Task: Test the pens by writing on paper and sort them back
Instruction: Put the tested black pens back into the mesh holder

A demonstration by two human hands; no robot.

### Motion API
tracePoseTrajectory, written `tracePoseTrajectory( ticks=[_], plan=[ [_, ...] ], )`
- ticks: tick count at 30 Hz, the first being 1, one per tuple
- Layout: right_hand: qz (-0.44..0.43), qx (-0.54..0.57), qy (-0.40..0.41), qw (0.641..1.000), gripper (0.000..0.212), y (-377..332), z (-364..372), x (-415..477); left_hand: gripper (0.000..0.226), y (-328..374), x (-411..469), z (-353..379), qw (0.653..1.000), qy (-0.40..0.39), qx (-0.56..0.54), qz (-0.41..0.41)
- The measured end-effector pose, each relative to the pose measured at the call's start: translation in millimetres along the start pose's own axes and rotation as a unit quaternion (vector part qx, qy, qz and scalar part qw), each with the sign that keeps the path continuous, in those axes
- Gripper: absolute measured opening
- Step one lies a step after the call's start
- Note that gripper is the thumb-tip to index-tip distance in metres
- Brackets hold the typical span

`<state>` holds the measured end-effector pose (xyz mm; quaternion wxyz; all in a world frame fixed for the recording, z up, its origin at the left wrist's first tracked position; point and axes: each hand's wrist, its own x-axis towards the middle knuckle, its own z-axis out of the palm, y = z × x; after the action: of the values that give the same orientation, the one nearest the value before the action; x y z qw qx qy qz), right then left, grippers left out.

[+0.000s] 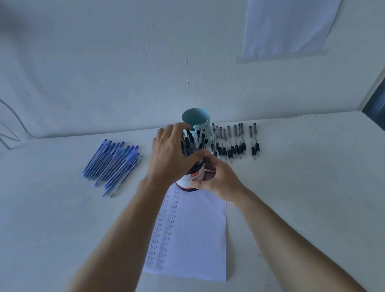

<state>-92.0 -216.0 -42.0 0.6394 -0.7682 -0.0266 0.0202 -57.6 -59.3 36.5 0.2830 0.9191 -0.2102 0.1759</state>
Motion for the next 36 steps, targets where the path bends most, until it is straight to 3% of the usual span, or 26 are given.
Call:
tracePoseTrajectory(
  ticks=[3, 5, 8, 11, 16, 19, 24, 28, 31, 33, 36],
  plan=[
    [0.002, 0.007, -0.009, 1.000, 0.068, -1, -1, 0, 0.091, 2, -2, 3, 0.999, 0.028, -0.002, -0.029],
    [0.003, 0.011, -0.010, 1.000, 0.069, -2, -1, 0, 0.077, 4, -3, 3, 0.998, 0.012, -0.044, -0.041],
    [0.008, 0.017, -0.010, 1.000, 0.071, -2, -2, 0, 0.046, 8, 0, 3, 0.993, 0.057, -0.055, -0.084],
    [0.008, 0.003, -0.021, 1.000, 0.070, -3, -4, 0, 0.048, 15, 3, 3, 0.990, 0.075, -0.026, -0.115],
    [0.012, -0.066, -0.053, 0.996, 0.059, -9, -16, 3, 0.042, 36, 8, 4, 0.986, 0.146, -0.018, -0.084],
    [0.028, -0.052, 0.023, 0.998, 0.057, -17, -32, 1, 0.032, 56, 13, 10, 0.984, 0.174, -0.045, -0.010],
    [0.041, -0.023, 0.155, 0.987, 0.036, -30, -66, 4, 0.023, 93, 22, 30, 0.986, 0.107, -0.109, 0.060],
    [0.086, -0.090, 0.288, 0.950, 0.026, -25, -100, 10, 0.023, 108, 29, 60, 0.991, 0.034, -0.104, 0.075],
    [0.104, -0.115, 0.328, 0.932, 0.025, -12, -121, 16, 0.035, 106, 36, 86, 0.994, -0.082, -0.077, -0.014],
    [0.128, -0.156, 0.300, 0.932, 0.030, -1, -132, 28, 0.045, 101, 42, 100, 0.980, -0.152, -0.040, -0.119],
    [0.168, -0.232, 0.232, 0.930, 0.049, 11, -140, 50, 0.040, 92, 46, 119, 0.970, -0.147, 0.047, -0.187]
  ],
)
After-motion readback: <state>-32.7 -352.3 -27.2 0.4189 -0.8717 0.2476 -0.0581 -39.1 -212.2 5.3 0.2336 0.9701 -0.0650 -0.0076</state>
